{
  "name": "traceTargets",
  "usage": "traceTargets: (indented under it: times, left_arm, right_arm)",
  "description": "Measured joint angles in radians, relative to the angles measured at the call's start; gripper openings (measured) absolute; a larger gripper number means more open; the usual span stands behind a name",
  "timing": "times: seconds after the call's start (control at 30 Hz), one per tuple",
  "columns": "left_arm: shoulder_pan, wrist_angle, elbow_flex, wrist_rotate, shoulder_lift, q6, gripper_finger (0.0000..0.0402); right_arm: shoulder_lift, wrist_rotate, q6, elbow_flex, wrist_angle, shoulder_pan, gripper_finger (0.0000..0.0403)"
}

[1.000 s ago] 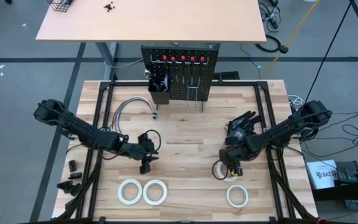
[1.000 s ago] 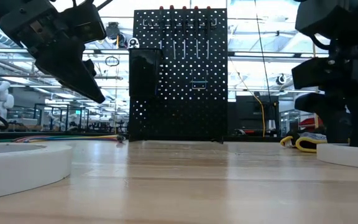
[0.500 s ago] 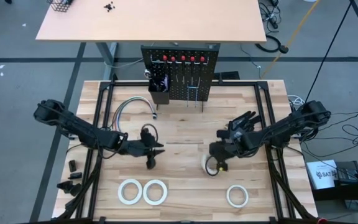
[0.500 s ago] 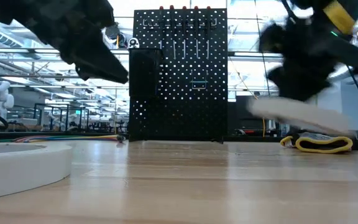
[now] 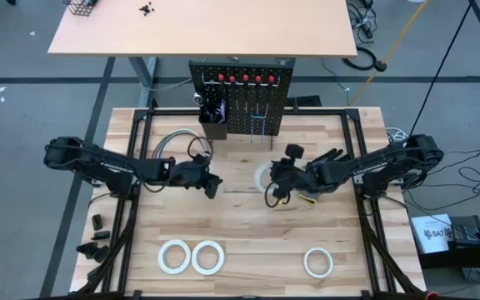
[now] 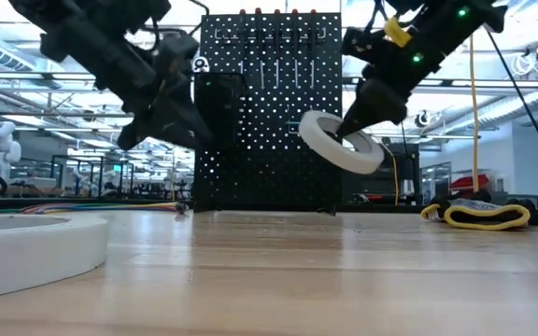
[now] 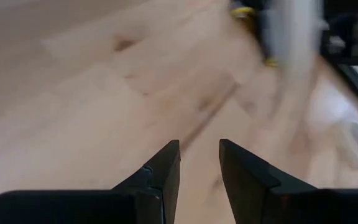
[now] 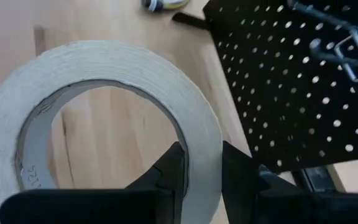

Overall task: Hang tools onto peg board
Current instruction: Hang the white tape on the peg board

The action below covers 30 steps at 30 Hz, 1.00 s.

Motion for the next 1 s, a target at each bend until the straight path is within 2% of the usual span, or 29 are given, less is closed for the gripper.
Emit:
traceTargets:
  times: [0.1,0.23,0.33,0.47,0.73,1.0]
  left_arm:
    - [0.041,0.049,-0.002,0.053,0.0,0.02,0.0114]
    - [0.045,0.399,-0.001,0.233,0.011,0.016,0.0114]
    - [0.022,0.586,0.0,0.205,0.034,-0.096,0.0114]
    - [0.007,0.578,0.007,0.136,0.074,-0.282,0.0114]
    - [-0.024,0.585,0.028,0.086,0.153,-0.317,0.0118]
    - [-0.024,0.585,0.034,0.033,0.175,-0.309,0.0175]
  right_arm:
    - [0.0,-0.021,-0.002,0.0,0.077,-0.011,0.0069]
    - [0.007,-0.021,-0.002,0.0,0.191,0.002,0.0069]
    - [0.007,-0.022,0.004,0.0,0.259,0.006,0.0069]
    - [0.007,-0.016,0.013,0.0,0.299,0.003,0.0069]
    - [0.007,-0.026,0.009,0.0,0.32,0.004,0.0069]
    - [0.007,-0.049,0.014,0.0,0.304,0.004,0.0069]
